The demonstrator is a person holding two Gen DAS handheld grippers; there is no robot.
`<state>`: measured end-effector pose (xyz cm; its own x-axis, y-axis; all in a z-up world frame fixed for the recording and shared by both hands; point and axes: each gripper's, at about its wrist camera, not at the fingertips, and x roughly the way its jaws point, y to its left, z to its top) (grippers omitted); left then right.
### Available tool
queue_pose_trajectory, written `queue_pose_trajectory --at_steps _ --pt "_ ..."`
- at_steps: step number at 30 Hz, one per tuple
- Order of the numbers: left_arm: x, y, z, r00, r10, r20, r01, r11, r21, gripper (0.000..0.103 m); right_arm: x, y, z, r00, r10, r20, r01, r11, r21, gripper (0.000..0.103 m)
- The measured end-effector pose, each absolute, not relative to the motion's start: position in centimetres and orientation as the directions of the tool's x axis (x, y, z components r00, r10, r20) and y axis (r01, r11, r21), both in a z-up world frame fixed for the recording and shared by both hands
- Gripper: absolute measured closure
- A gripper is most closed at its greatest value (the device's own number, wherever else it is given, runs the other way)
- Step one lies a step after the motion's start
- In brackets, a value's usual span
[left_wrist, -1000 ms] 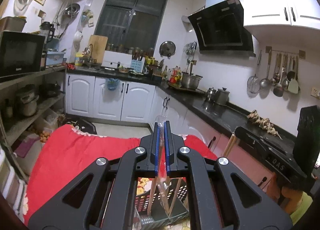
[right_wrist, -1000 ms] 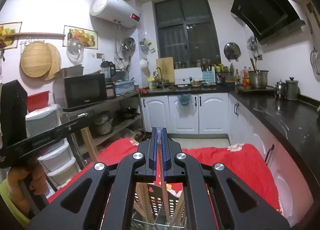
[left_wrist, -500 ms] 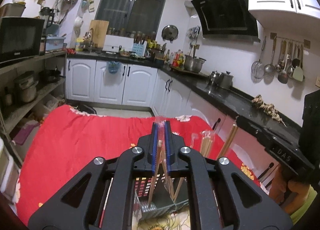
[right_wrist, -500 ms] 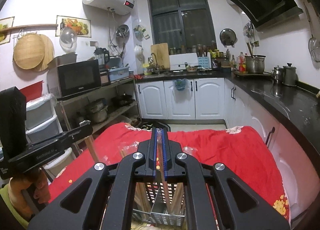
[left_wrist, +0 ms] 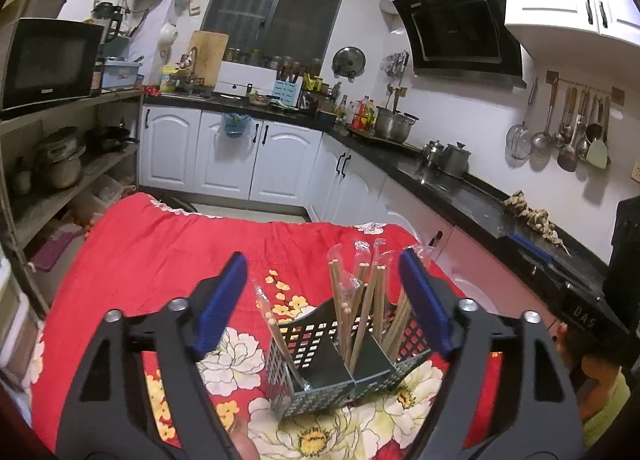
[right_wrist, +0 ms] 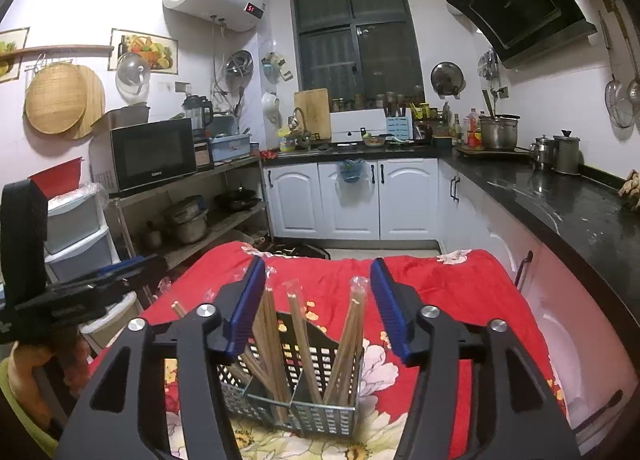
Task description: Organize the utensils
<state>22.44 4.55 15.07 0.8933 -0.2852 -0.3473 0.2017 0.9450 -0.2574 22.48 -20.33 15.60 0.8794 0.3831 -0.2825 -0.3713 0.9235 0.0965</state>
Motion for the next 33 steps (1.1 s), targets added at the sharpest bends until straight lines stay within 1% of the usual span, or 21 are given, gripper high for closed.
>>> queue_pose_trajectory --at_steps 2,3,4,6,8,10,19,25,33 --pt "21.8 4.7 15.2 0.896 -0.286 -0.34 0.201 0.944 -0.263 0.018 22.1 -20.6 15.5 0.877 0.386 -0.286 -0.373 0.922 0.101 0.041" --pt "21.4 4.7 15.4 0.898 -0.286 -0.335 0.201 0.943 -0.265 0.016 21.9 -20.7 15.4 0.876 0.386 -0.288 -0.373 0.922 0.101 0.039" --pt "21.2 4.7 15.4 0.899 -0.286 -0.333 0.201 0.943 -0.266 0.011 21.6 -20.8 15.4 0.876 0.386 -0.288 -0.373 0.922 0.102 0.034" --pt "20.5 4.8 15.6 0.899 -0.288 -0.329 0.202 0.941 -0.271 0.011 21.1 -21.0 15.4 0.876 0.389 -0.285 -0.374 0.921 0.108 0.03" --pt "19.9 4.9 15.8 0.898 -0.294 -0.328 0.206 0.939 -0.277 0.011 20.5 -21.2 15.4 0.874 0.395 -0.282 -0.379 0.919 0.114 0.028" --pt "19.4 4.8 15.9 0.898 -0.293 -0.329 0.205 0.939 -0.276 0.011 20.0 -21.3 15.4 0.873 0.4 -0.279 -0.383 0.916 0.116 0.023" --pt "16.8 3.3 15.1 0.885 -0.301 -0.356 0.219 0.943 -0.251 0.011 16.9 -21.7 14.9 0.865 0.423 -0.271 -0.403 0.906 0.128 0.01" --pt "15.3 2.8 13.6 0.874 -0.304 -0.38 0.223 0.944 -0.242 0.011 15.3 -21.7 13.5 0.855 0.425 -0.297 -0.408 0.905 0.121 0.006" --pt "14.1 2.5 10.0 0.837 -0.302 -0.457 0.204 0.946 -0.253 0.011 14.1 -21.6 9.8 0.819 0.426 -0.384 -0.404 0.904 0.141 0.006"
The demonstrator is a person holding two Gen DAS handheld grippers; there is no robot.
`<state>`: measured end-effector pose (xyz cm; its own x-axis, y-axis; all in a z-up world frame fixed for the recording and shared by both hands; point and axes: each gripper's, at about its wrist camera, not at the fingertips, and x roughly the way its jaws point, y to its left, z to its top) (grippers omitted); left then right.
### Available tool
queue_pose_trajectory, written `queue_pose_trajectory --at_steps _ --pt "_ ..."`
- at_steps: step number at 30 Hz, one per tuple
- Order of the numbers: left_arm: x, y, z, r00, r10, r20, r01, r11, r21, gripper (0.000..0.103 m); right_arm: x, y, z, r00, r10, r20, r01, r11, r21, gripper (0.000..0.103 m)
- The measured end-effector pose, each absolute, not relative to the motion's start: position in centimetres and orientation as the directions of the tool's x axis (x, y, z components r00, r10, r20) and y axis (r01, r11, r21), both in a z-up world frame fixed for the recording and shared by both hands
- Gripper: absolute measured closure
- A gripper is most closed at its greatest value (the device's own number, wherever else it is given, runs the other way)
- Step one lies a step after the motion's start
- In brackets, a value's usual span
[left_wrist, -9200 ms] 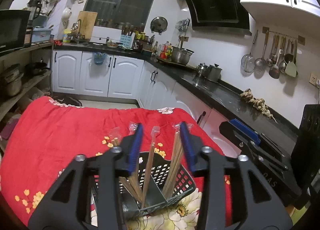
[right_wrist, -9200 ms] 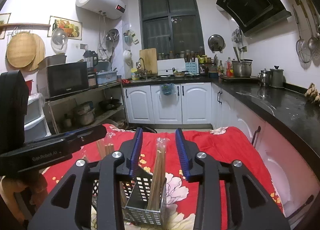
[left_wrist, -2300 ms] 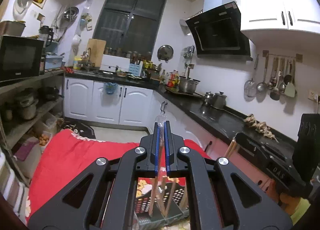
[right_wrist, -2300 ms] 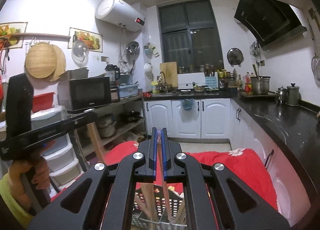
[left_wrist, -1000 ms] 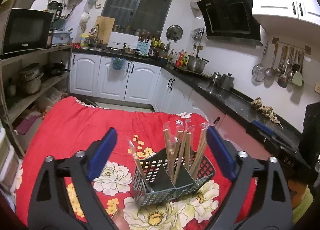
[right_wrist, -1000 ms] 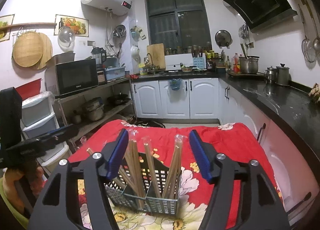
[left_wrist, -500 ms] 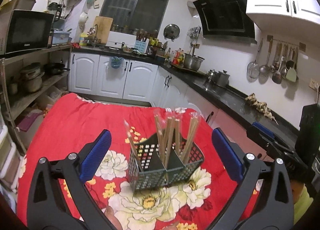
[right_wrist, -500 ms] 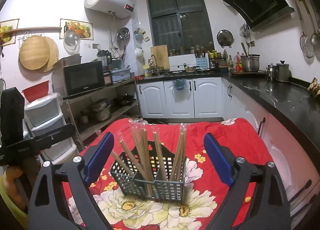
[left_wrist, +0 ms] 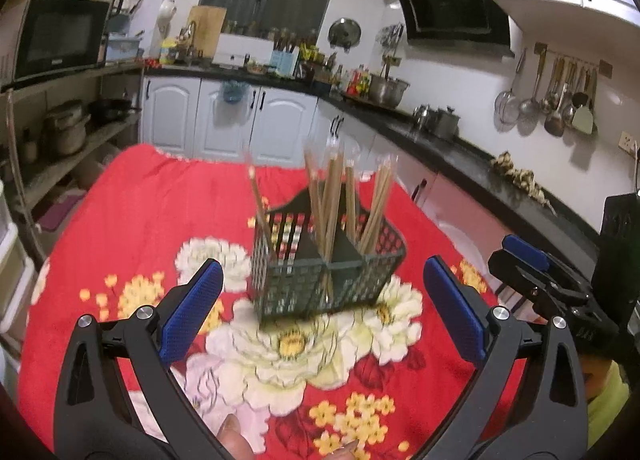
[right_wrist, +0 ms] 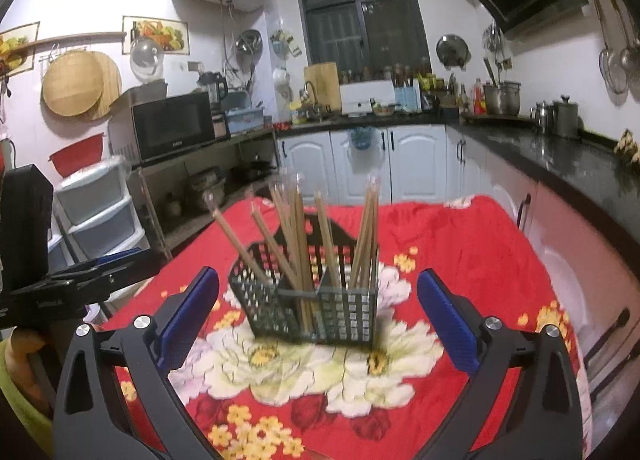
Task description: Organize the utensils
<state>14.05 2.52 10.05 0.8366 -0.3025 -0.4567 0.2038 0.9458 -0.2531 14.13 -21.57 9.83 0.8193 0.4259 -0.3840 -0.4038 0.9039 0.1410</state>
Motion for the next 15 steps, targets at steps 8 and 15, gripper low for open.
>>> queue_pose_trajectory --at_steps 8,15 --pt "13.5 2.4 6.6 0.802 -0.285 -0.525 0.169 0.951 -0.257 0.011 13.4 -21.6 6.7 0.803 0.397 -0.445 -0.379 0.916 0.133 0.006" --pt "12.4 1.9 4.7 0.808 -0.261 -0.529 0.147 0.958 -0.248 0.011 12.8 -21.7 4.5 0.801 0.374 -0.467 -0.357 0.925 0.129 0.006"
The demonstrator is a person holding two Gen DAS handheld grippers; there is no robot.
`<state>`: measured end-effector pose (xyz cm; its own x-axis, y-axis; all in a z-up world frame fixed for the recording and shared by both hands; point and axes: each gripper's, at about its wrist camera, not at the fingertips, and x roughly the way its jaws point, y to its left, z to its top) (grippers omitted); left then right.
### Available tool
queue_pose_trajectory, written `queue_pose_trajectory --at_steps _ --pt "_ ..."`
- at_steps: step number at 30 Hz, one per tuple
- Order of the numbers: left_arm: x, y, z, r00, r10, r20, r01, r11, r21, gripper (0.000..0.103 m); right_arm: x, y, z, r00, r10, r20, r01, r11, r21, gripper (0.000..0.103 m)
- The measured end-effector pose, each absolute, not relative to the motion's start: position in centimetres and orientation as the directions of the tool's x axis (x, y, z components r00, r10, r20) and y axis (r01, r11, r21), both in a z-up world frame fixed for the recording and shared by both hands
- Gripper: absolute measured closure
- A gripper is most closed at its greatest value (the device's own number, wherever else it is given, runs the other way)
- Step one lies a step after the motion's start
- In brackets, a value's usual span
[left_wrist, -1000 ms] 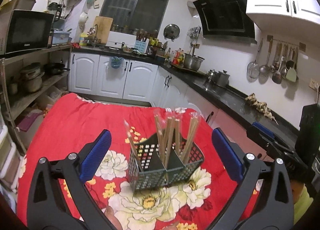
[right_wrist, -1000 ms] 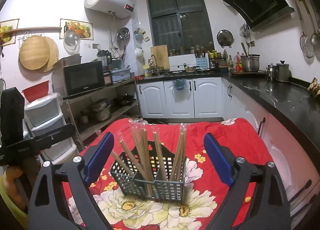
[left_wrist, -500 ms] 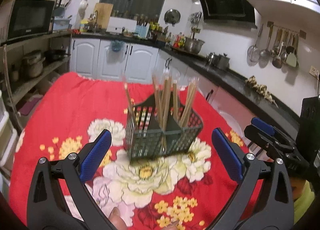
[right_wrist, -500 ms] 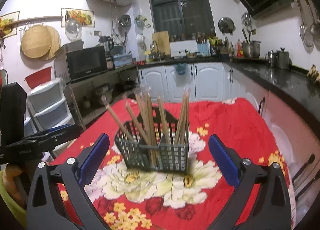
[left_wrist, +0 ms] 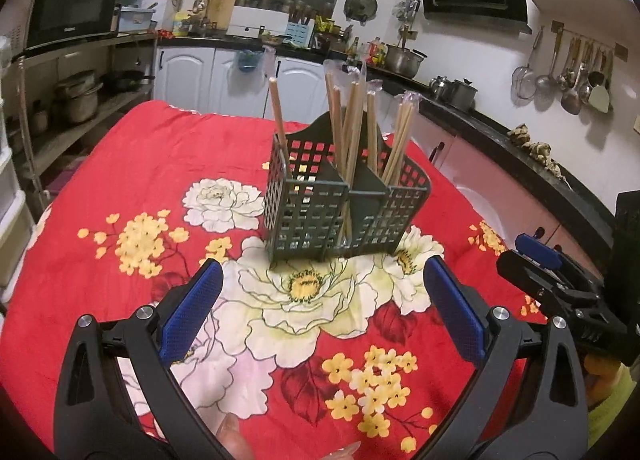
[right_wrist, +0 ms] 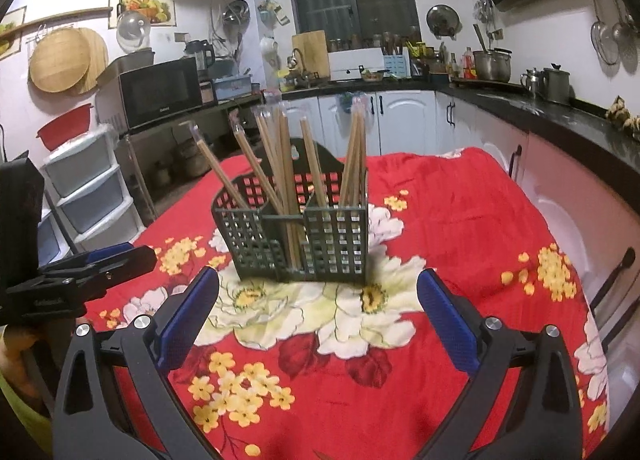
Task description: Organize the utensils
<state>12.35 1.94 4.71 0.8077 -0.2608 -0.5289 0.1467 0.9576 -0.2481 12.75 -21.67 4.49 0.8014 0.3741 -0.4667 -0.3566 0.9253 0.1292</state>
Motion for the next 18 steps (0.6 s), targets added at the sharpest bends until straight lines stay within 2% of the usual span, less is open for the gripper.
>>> queue_pose_trajectory --at_steps 8,18 --pt "10.9 0.4 2.8 0.837 -0.207 -0.506 0.128 0.974 -0.187 0.011 11.1 -21.8 2.2 0.863 0.302 -0.406 -0.303 0.951 0.064 0.006" --pt "8.9 -1.2 2.1 0.9 -0.168 -0.403 0.125 0.984 -0.13 0.011 8.7 -22.5 1.7 0.935 0.261 -0.239 -0.26 0.965 0.036 0.006"
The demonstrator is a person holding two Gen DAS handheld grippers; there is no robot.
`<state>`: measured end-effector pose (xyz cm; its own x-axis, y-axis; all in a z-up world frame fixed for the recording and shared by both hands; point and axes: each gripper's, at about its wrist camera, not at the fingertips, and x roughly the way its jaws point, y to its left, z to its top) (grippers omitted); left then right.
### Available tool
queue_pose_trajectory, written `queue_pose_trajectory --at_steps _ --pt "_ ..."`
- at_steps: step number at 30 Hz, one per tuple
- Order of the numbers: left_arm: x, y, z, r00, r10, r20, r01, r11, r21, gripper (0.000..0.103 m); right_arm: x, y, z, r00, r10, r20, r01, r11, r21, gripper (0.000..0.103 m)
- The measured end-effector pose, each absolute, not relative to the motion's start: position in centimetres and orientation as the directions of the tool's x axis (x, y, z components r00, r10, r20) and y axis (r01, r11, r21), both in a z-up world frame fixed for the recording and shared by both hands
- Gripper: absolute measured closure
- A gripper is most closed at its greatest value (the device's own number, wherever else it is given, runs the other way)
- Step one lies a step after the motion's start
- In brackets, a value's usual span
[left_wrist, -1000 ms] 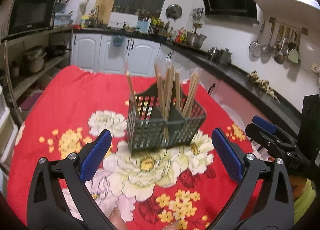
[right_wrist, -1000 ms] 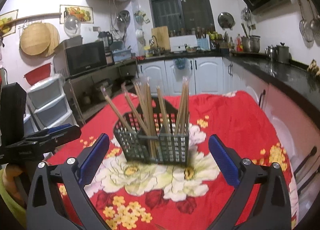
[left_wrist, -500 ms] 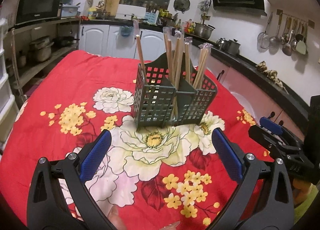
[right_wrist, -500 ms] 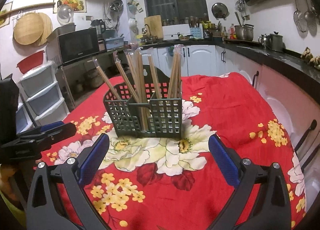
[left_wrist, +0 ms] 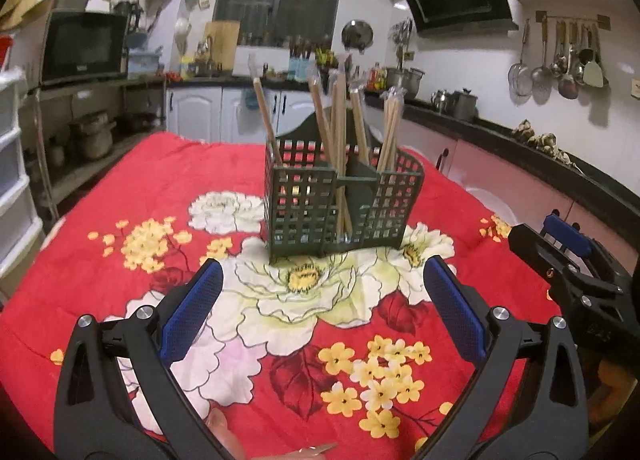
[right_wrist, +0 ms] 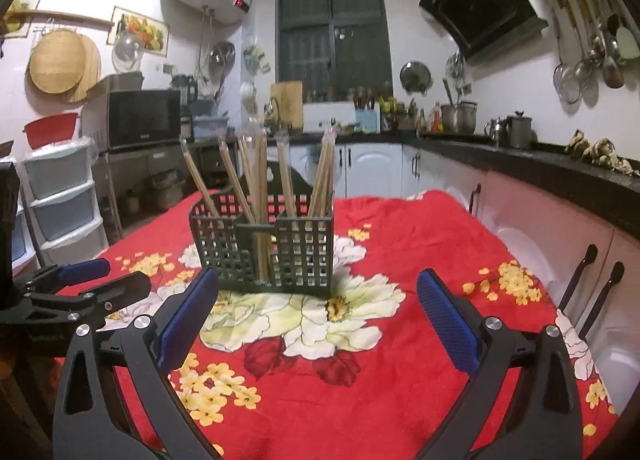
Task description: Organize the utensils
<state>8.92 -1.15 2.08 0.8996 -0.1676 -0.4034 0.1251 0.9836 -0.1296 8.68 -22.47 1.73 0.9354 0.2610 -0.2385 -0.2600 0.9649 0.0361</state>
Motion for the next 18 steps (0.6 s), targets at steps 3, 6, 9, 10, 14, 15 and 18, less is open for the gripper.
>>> queue_pose_trajectory --at_steps 3,6,9,10,14,15,18 --pt "8.3 -1.3 2.4 0.92 -0.164 -0.357 0.127 0.984 -0.126 0.011 8.0 -22.7 1.6 0.946 0.255 -0.199 -0.252 0.967 0.043 0.006" --pt "7.9 -1.3 2.4 0.929 -0.165 -0.331 0.129 0.984 -0.126 0.011 7.5 -22.8 1.4 0.955 0.239 -0.176 -0.236 0.971 0.04 0.006" --pt "7.7 -1.5 2.2 0.94 -0.139 -0.313 0.107 0.987 -0.116 0.011 6.9 -22.9 1.2 0.962 0.228 -0.151 -0.225 0.974 0.037 0.006" --pt "7.7 -1.6 2.1 0.941 -0.135 -0.311 0.105 0.988 -0.112 0.011 6.9 -22.9 1.2 0.963 0.228 -0.147 -0.225 0.974 0.037 0.006" --pt "7.7 -1.9 1.6 0.938 -0.143 -0.315 0.115 0.988 -0.106 0.01 7.0 -22.9 1.2 0.963 0.227 -0.148 -0.224 0.974 0.033 0.006" --pt "7.8 -1.9 1.6 0.938 -0.139 -0.318 0.111 0.988 -0.105 0.01 7.0 -22.9 1.2 0.963 0.224 -0.149 -0.222 0.974 0.033 0.006" --pt "7.8 -1.7 1.5 0.938 -0.139 -0.318 0.107 0.987 -0.116 0.011 6.9 -22.8 1.2 0.964 0.223 -0.147 -0.221 0.975 0.034 0.006"
